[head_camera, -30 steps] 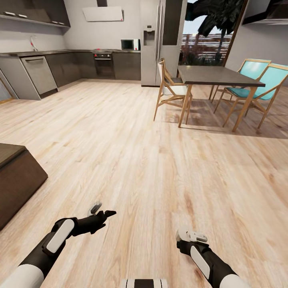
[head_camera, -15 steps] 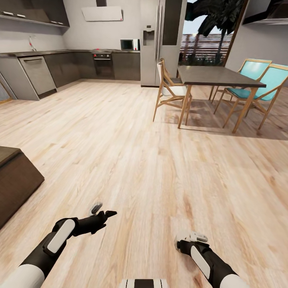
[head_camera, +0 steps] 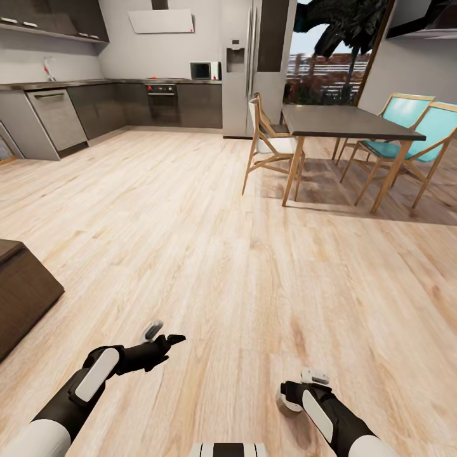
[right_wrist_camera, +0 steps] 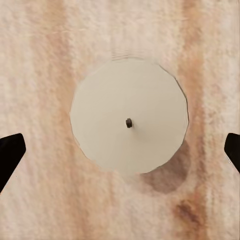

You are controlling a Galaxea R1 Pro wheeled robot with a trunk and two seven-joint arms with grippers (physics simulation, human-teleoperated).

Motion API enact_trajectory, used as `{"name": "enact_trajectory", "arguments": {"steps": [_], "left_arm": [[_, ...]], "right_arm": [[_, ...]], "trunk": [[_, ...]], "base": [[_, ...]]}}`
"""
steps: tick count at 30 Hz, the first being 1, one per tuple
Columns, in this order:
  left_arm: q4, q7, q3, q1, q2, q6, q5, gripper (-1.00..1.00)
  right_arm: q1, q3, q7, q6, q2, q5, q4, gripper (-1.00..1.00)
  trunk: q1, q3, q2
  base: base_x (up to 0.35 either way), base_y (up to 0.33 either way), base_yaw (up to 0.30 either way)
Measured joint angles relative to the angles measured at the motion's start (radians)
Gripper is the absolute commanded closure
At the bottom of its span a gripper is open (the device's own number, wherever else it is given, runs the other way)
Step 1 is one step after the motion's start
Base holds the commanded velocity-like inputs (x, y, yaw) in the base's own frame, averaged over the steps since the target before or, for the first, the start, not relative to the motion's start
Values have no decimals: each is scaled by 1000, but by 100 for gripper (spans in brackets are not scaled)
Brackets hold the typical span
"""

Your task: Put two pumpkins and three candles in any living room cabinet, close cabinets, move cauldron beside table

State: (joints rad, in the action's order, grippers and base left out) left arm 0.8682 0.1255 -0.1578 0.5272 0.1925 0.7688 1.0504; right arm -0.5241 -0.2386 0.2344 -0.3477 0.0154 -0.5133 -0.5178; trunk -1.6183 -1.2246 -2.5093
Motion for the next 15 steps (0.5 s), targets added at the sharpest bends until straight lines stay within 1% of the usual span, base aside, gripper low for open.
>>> {"name": "enact_trajectory", "arguments": {"steps": [4, 9, 13, 15], "left_arm": [[0, -1, 0, 0, -1, 0, -1, -100], [0, -1, 0, 0, -1, 0, -1, -100], [0, -1, 0, 0, -2, 0, -1, -100], [0, 0, 0, 0, -2, 0, -2, -100]], "right_arm": [[0, 0, 0, 0, 0, 0, 0, -100], [0, 0, -1, 0, 0, 0, 0, -100], [0, 0, -1, 0, 0, 0, 0, -100], [0, 0, 0, 0, 0, 0, 0, -100]], "trunk": [[0, 0, 0], [0, 0, 0], [0, 0, 0], [0, 0, 0]], "base": [[103, 0, 0], [233, 0, 0], [98, 0, 0], [224, 0, 0]]}}
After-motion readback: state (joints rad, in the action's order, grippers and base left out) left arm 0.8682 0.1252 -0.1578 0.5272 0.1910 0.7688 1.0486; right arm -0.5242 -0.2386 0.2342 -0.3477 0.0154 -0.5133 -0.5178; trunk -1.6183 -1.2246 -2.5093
